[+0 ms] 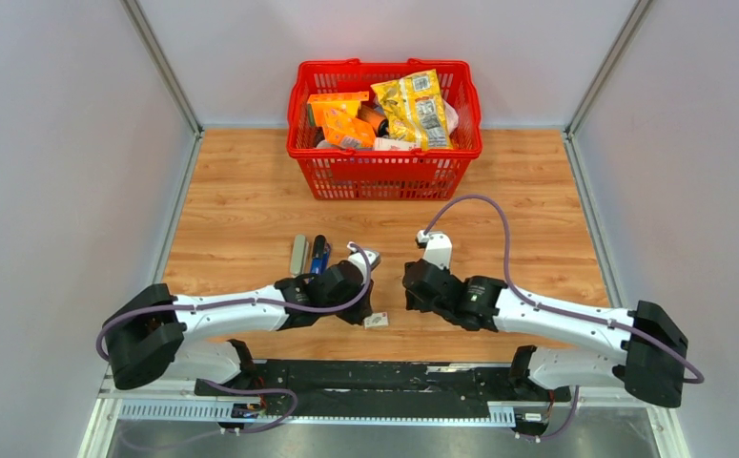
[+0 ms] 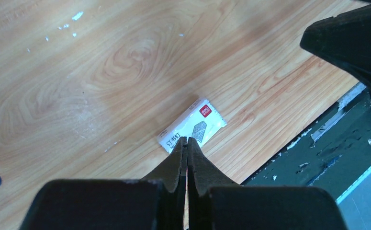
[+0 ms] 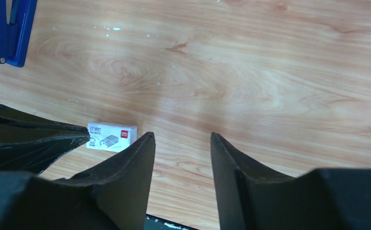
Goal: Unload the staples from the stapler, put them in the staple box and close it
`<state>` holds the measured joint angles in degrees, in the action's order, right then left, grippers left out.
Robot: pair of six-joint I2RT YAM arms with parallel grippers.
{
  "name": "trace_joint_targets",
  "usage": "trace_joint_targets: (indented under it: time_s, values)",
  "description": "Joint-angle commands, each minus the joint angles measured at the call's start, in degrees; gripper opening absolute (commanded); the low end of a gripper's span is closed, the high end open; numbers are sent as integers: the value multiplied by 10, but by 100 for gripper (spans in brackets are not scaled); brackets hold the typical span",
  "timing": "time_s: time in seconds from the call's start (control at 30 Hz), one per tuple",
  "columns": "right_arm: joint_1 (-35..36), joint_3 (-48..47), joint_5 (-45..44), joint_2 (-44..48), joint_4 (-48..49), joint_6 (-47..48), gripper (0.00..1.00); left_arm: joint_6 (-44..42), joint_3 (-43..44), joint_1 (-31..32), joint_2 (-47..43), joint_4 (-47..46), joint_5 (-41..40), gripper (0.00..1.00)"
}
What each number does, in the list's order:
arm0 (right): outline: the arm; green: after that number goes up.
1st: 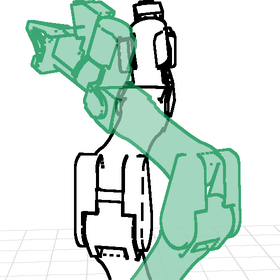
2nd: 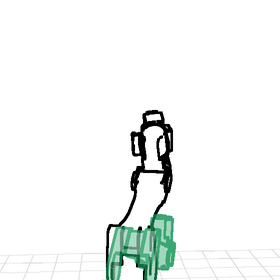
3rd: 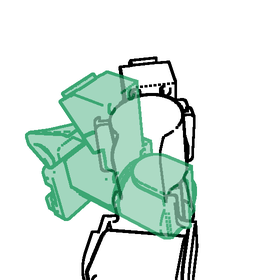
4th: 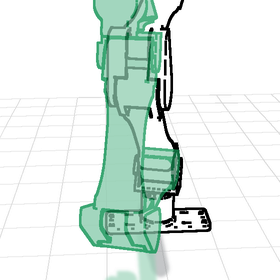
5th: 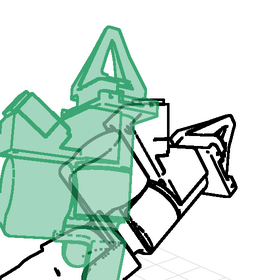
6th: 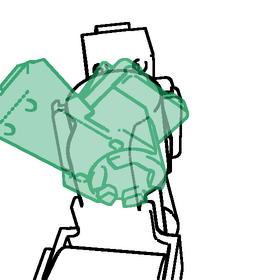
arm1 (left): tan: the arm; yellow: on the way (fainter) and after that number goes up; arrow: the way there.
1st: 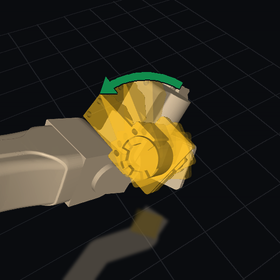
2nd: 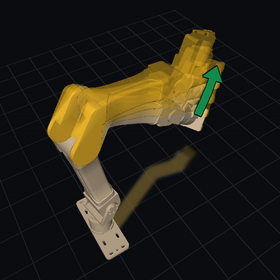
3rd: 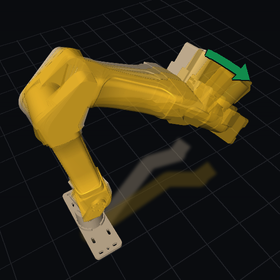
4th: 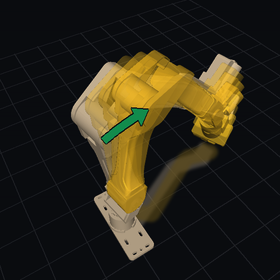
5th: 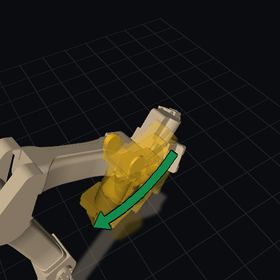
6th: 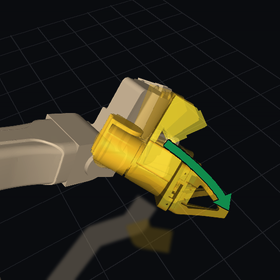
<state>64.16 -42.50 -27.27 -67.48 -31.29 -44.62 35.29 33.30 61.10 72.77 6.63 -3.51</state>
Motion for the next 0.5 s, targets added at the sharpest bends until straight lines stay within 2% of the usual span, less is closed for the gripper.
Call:
trace_joint_targets:
  time_s: [0.0,0.07,0.17,0.3,0.47]
  values:
    - [-9,3,-40,36,-28,9,53,-17,31,2,-19,19,-18,0]
    - [-10,2,-44,44,-36,15,54,-22,38,2,-36,37,-38,3]
    - [-9,0,-48,54,-44,24,57,-36,56,2,-57,66,-60,14]
    - [-10,-8,-55,85,-52,40,71,-48,69,2,-87,97,-82,30]
    - [-10,-22,-80,126,-72,58,86,-65,78,2,-138,128,-113,42]
